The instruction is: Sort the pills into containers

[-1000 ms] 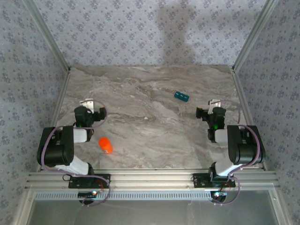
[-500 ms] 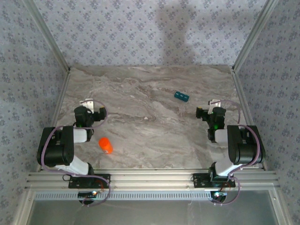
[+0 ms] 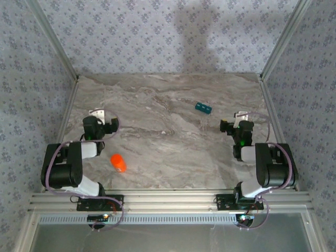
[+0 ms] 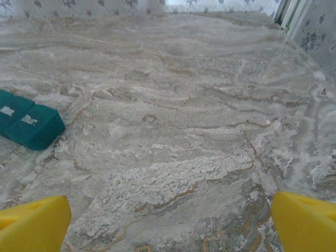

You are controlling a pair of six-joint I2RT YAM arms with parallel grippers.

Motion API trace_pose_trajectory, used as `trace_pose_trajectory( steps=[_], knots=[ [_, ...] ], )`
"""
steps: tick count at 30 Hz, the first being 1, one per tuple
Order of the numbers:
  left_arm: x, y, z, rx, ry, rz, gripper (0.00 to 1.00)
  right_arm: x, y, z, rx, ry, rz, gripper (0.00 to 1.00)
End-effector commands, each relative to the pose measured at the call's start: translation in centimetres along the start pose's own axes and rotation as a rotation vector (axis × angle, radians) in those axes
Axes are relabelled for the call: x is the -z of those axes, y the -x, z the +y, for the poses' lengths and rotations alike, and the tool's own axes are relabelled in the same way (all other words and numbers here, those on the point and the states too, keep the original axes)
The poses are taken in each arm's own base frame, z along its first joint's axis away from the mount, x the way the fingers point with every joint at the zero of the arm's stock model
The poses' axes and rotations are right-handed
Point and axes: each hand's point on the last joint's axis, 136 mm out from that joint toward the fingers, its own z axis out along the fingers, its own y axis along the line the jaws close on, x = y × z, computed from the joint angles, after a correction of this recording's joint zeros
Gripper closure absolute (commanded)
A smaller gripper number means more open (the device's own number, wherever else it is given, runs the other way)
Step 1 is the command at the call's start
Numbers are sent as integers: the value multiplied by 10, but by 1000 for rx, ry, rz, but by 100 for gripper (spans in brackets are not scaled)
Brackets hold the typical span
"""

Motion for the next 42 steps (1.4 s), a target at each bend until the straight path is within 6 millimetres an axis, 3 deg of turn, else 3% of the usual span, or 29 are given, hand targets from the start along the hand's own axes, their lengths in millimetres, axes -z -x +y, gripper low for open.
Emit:
trace_pose_trajectory(
  steps=[1, 7, 18, 24, 32, 42],
  knots=[
    [5, 15, 2, 8, 18, -19, 2, 8, 17, -8, -11, -38, -38, 0],
    [15, 30, 6, 19, 45, -16, 2, 19, 41, -13, -27, -64, -26, 0],
    [33, 100, 1, 20, 25, -67, 2, 37, 109, -17, -380, -59, 38, 0],
    [50, 130, -11, 64, -7, -86, 2, 39, 121, -16, -514, -11, 12, 0],
    [69, 154, -42, 140, -89, -117, 2, 27, 131, 24, -500, 181, 88, 1],
    [64, 162, -92, 191, -188, -66, 2, -5, 127, 74, -438, 316, 280, 4]
  ],
)
